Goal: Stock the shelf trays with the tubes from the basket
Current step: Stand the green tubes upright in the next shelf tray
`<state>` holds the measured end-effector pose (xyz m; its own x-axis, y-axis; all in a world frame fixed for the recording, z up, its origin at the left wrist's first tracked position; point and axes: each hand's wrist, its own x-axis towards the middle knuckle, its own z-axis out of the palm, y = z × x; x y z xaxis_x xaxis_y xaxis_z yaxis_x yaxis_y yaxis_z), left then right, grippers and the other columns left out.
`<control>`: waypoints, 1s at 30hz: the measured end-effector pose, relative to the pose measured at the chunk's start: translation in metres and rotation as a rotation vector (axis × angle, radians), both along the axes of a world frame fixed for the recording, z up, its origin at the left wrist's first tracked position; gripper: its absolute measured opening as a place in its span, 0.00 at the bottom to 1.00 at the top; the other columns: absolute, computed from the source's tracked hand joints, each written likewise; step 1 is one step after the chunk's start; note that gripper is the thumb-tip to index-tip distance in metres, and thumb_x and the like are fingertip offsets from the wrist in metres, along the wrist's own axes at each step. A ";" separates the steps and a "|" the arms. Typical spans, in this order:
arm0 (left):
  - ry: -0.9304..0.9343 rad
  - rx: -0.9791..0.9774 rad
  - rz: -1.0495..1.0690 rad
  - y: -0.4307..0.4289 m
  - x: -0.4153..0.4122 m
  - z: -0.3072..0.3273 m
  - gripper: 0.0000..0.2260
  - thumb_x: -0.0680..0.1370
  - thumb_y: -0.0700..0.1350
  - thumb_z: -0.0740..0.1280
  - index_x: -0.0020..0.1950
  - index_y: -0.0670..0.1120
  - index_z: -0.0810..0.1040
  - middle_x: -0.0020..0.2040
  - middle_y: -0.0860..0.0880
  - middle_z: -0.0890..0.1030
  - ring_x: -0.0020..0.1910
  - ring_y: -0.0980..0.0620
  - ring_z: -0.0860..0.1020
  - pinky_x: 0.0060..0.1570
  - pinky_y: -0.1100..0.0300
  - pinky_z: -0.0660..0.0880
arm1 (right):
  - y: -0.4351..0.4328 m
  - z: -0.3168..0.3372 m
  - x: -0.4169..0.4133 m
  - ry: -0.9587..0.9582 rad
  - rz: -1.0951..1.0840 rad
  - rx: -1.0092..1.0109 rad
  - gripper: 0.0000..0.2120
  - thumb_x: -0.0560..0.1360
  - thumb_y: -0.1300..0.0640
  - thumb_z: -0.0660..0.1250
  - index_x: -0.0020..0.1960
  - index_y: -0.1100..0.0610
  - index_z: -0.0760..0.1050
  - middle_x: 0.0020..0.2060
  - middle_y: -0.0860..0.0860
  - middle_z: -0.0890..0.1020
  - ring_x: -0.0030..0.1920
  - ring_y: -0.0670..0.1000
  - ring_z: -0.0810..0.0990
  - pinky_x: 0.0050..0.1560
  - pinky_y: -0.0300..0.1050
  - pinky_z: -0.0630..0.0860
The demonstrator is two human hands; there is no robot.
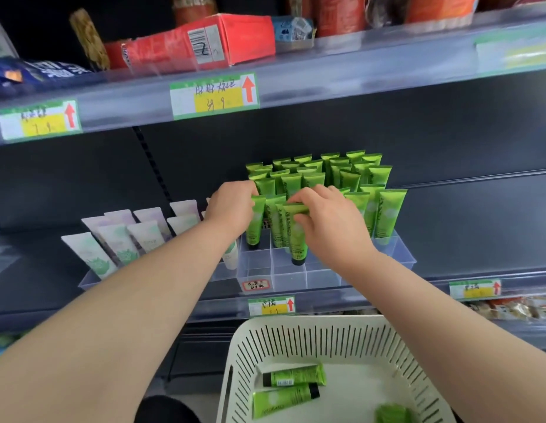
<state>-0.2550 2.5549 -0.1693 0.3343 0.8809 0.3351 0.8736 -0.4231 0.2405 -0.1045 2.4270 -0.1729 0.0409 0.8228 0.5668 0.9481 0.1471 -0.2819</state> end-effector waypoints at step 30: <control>-0.003 0.101 -0.125 -0.031 -0.060 -0.001 0.14 0.79 0.36 0.60 0.61 0.47 0.78 0.60 0.48 0.78 0.60 0.48 0.73 0.50 0.56 0.69 | 0.082 -0.009 -0.051 -0.168 -0.069 -0.107 0.14 0.77 0.55 0.62 0.62 0.51 0.72 0.53 0.51 0.80 0.58 0.57 0.72 0.53 0.54 0.65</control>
